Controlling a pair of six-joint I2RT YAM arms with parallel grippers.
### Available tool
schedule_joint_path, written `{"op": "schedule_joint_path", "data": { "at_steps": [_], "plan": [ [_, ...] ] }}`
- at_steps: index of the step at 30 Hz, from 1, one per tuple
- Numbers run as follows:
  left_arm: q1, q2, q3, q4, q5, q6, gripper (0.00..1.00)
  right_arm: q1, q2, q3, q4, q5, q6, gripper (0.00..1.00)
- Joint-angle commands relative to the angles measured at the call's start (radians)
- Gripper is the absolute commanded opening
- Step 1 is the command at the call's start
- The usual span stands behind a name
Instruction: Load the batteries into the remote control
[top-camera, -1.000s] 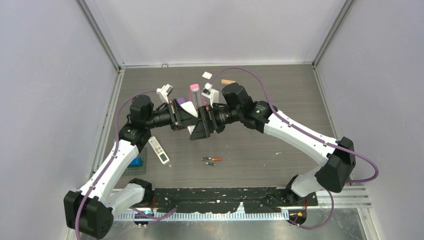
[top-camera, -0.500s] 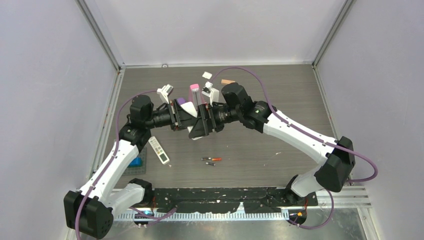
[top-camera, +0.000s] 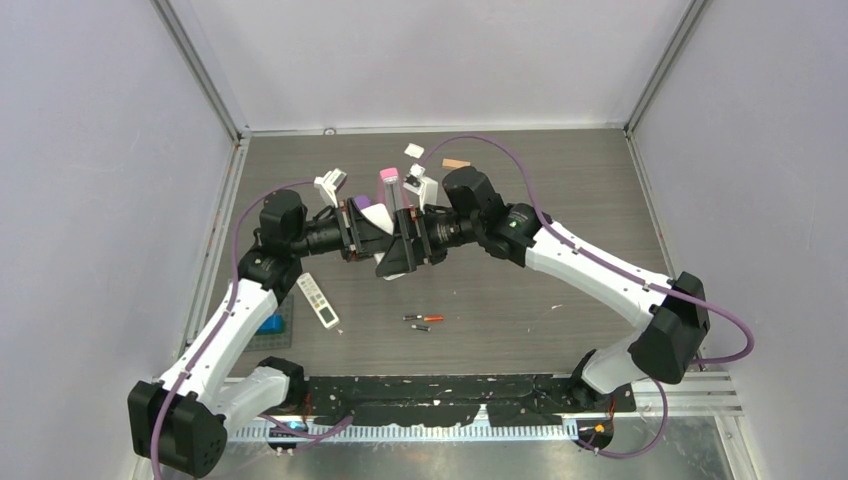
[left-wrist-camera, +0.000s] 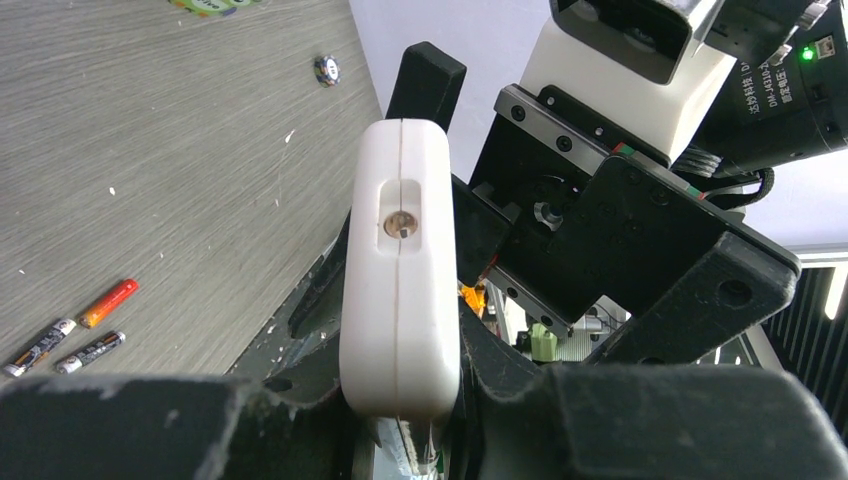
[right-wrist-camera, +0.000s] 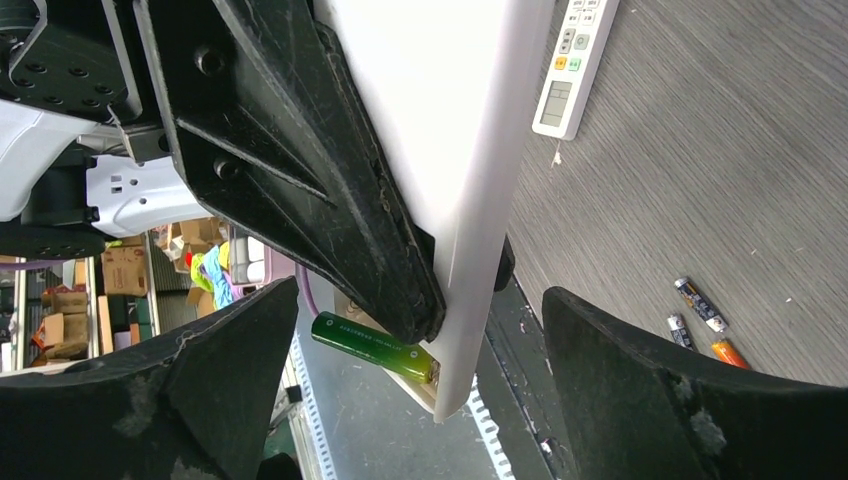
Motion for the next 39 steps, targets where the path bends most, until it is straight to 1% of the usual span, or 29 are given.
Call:
{"op": "schedule_joint_path", "data": {
  "at_steps": [1,6,9,15,16,17,18,20,24,25,29,32,34,35,36,37,38,39],
  "plan": [
    [0.005,0.003,0.027,0.051,0.027,-0.01,0.0,0.004,-0.033,-0.007,0.051,-0.021,-0.011,0.98],
    [0.01,0.002,0.03,0.051,0.017,-0.013,0.0,0.005,-0.062,-0.018,0.062,-0.027,-0.04,0.96],
    [0.011,0.001,0.033,0.051,0.014,-0.014,0.0,0.005,-0.066,-0.019,0.06,-0.023,-0.046,0.93],
    [0.011,-0.003,0.028,0.051,0.021,-0.016,0.0,0.004,-0.066,-0.039,0.094,-0.026,-0.008,0.79],
    [0.011,-0.004,0.027,0.051,0.02,-0.019,0.0,0.004,-0.067,-0.04,0.096,-0.024,-0.003,0.73],
    [0.011,-0.006,0.025,0.051,0.021,-0.022,0.0,0.003,-0.067,-0.041,0.098,-0.025,0.0,0.71],
    [0.011,-0.007,0.024,0.051,0.022,-0.024,0.0,0.002,-0.067,-0.041,0.1,-0.025,0.001,0.66],
    [0.011,-0.01,0.025,0.051,0.022,-0.029,0.0,0.003,-0.066,-0.041,0.101,-0.026,0.003,0.61],
    [0.011,-0.012,0.024,0.051,0.027,-0.035,0.0,0.003,-0.067,-0.047,0.112,-0.034,0.013,0.54],
    [0.011,-0.013,0.023,0.075,0.028,-0.038,0.0,0.003,-0.068,-0.051,0.116,-0.035,0.017,0.51],
    [0.011,-0.011,0.017,0.115,0.041,-0.065,0.0,0.003,-0.071,-0.057,0.125,-0.038,0.024,0.46],
    [0.011,-0.007,0.016,0.136,0.049,-0.08,0.0,0.002,-0.075,-0.062,0.138,-0.044,0.032,0.44],
    [0.011,-0.005,0.013,0.143,0.052,-0.085,0.0,0.0,-0.077,-0.065,0.146,-0.05,0.037,0.44],
    [0.011,-0.005,0.011,0.149,0.054,-0.088,0.0,-0.001,-0.078,-0.067,0.149,-0.052,0.04,0.48],
    [0.011,-0.004,0.009,0.155,0.055,-0.091,0.0,-0.003,-0.083,-0.07,0.154,-0.052,0.047,0.61],
    [0.011,-0.003,0.007,0.161,0.057,-0.095,0.0,-0.005,-0.086,-0.079,0.166,-0.049,0.05,0.68],
    [0.011,-0.003,0.004,0.166,0.058,-0.097,0.0,-0.006,-0.094,-0.083,0.173,-0.046,0.057,0.79],
    [0.011,-0.003,0.003,0.169,0.059,-0.099,0.0,-0.007,-0.098,-0.089,0.183,-0.047,0.059,0.83]
  ]
}}
